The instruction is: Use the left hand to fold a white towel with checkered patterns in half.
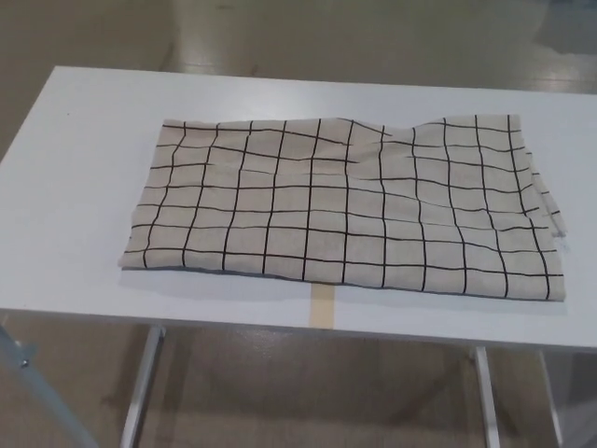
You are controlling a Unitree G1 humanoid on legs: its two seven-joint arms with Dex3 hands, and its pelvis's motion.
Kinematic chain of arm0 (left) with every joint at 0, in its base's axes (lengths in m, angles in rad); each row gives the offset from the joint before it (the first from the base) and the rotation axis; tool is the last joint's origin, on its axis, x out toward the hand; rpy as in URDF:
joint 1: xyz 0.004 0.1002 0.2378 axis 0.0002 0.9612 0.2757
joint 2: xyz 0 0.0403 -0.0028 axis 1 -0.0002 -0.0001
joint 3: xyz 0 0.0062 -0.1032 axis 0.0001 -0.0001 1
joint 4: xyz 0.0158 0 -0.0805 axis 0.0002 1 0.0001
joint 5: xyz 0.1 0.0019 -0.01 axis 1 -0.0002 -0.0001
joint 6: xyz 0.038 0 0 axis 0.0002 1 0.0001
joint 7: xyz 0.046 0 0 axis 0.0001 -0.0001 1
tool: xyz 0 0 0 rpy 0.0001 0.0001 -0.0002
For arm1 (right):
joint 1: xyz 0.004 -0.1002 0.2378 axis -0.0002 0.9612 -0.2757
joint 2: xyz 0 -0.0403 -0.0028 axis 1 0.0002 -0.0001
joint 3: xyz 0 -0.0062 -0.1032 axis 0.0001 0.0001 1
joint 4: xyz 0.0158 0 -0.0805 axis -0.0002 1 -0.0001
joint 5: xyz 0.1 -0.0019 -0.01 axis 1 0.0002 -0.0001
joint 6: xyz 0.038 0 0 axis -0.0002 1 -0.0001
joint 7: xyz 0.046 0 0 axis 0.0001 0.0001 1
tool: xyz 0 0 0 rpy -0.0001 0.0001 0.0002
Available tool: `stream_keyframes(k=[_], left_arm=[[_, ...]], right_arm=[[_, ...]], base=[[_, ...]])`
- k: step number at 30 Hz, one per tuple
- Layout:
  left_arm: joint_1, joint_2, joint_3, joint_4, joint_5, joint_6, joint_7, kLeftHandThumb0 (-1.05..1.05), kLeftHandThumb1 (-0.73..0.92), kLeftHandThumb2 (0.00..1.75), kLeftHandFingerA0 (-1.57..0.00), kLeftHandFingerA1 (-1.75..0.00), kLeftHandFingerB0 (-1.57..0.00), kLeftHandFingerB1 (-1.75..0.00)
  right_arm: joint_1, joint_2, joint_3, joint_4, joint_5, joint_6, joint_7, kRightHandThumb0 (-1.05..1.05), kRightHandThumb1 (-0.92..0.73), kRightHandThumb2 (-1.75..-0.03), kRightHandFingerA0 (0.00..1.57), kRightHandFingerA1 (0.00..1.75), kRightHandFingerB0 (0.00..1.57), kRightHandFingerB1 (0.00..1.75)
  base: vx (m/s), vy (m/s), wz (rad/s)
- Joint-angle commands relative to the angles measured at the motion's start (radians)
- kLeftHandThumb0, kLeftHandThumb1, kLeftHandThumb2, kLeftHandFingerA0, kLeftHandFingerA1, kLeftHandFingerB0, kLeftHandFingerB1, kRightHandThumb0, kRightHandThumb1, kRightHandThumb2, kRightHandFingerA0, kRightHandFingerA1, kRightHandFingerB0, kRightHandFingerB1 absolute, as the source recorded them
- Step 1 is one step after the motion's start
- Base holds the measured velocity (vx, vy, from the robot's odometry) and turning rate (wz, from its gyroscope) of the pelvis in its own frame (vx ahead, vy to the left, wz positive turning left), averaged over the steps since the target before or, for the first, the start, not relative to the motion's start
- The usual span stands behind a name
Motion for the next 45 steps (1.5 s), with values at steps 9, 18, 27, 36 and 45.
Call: stream_keyframes(k=[9,18,27,36,45], left_arm=[[0.032,0.017,0.077,-0.056,-0.111,-0.107,-0.114,-0.38,0.29,0.68,0.0,-0.22,0.0,-0.23],[0.196,0.032,0.065,-0.55,-0.112,-0.258,-0.152,-0.5,0.44,0.67,0.0,-0.13,0.0,-0.27],[0.197,0.105,0.076,-0.948,0.059,-0.339,-0.116,-0.58,0.51,0.56,0.0,0.0,0.0,0.0],[0.055,0.211,-0.007,-1.078,0.295,-0.289,-0.129,-0.43,0.46,0.54,0.0,0.0,0.0,0.0],[-0.181,0.329,-0.163,-0.902,0.475,-0.204,-0.135,-0.5,0.32,0.64,0.0,-0.03,0.0,-0.01]], right_arm=[[0.054,0.025,-0.053,-0.046,0.047,-0.312,-0.07,-0.39,-0.79,-0.65,0.27,0.36,0.21,0.3],[0.075,0.032,-0.014,-0.051,-0.009,-0.376,-0.09,-0.44,-0.8,-0.65,0.25,0.34,0.17,0.28],[0.063,0.018,-0.003,-0.018,-0.033,-0.384,-0.128,-0.44,-0.8,-0.66,0.3,0.35,0.19,0.29],[0.064,0.016,-0.001,-0.04,-0.009,-0.359,-0.098,-0.44,-0.8,-0.65,0.28,0.36,0.19,0.31],[0.067,0.025,-0.007,-0.036,-0.004,-0.378,-0.109,-0.41,-0.8,-0.65,0.31,0.38,0.21,0.31]], base=[[0.0,0.0,0.0],[0.0,0.0,0.0],[0.0,0.0,0.0],[0.0,0.0,0.0],[0.0,0.0,0.0]])
